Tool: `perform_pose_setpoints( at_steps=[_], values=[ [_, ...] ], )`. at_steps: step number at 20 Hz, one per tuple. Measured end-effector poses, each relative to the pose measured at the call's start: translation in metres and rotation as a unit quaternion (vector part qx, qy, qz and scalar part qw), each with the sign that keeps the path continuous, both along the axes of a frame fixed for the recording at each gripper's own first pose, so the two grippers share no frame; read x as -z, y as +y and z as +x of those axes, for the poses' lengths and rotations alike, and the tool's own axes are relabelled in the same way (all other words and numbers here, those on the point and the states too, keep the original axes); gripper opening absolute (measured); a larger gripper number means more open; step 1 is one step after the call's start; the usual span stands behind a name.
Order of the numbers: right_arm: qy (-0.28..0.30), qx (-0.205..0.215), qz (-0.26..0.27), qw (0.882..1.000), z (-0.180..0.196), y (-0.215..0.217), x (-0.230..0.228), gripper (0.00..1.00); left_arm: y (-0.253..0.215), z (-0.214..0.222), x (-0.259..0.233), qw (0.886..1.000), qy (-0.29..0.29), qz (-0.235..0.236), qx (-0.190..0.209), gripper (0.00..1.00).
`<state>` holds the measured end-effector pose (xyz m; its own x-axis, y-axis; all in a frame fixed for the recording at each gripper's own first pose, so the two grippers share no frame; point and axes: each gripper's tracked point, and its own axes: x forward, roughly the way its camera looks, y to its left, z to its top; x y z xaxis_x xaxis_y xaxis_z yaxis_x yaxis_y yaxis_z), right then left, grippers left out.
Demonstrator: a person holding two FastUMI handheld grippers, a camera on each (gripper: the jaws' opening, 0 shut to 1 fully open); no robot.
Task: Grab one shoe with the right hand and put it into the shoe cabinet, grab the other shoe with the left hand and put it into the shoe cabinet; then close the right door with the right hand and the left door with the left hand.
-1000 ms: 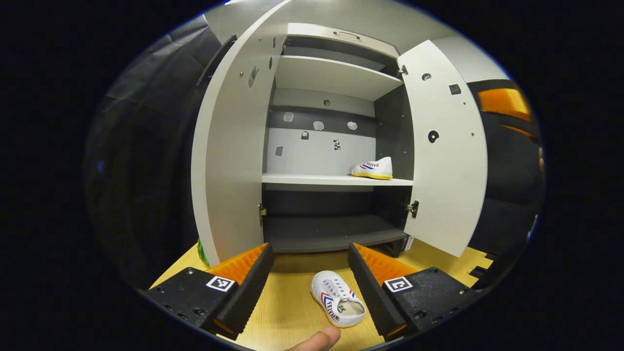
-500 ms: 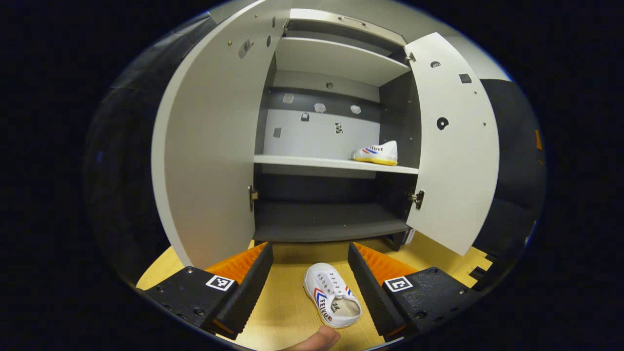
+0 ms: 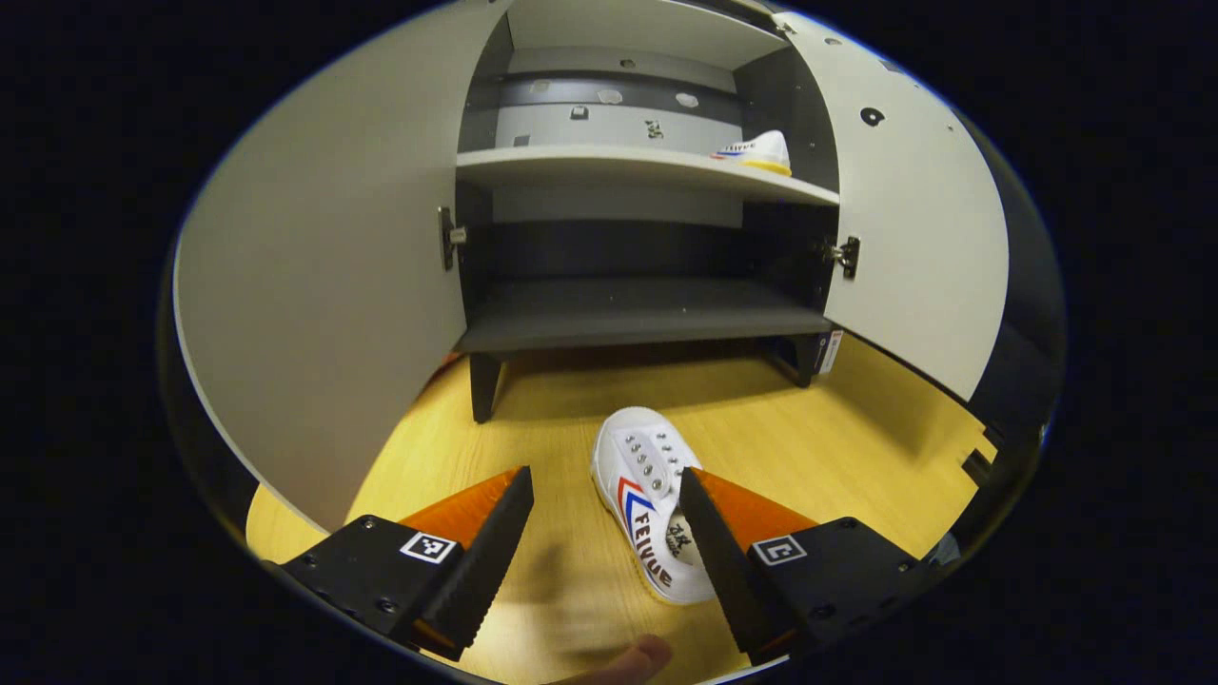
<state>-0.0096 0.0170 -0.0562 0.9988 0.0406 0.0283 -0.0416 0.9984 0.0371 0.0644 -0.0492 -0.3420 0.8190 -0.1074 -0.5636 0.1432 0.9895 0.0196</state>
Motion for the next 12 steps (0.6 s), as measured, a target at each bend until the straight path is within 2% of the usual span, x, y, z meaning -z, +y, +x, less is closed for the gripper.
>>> perform_pose_setpoints(
  at_steps=[6,8,12],
  values=[
    [0.010,-0.014,-0.022,1.000,0.004,0.018,0.011,0.98,-0.006,-0.003,0.036,0.998,0.064,0.010,0.018,0.95],
    [0.013,-0.015,-0.025,0.999,0.006,0.020,0.014,1.00,-0.012,-0.006,0.042,0.996,0.081,0.008,0.028,0.94],
    [0.024,-0.013,-0.025,0.999,0.009,0.018,0.022,1.00,-0.018,-0.003,0.054,0.994,0.106,0.002,0.030,0.83]
  ],
)
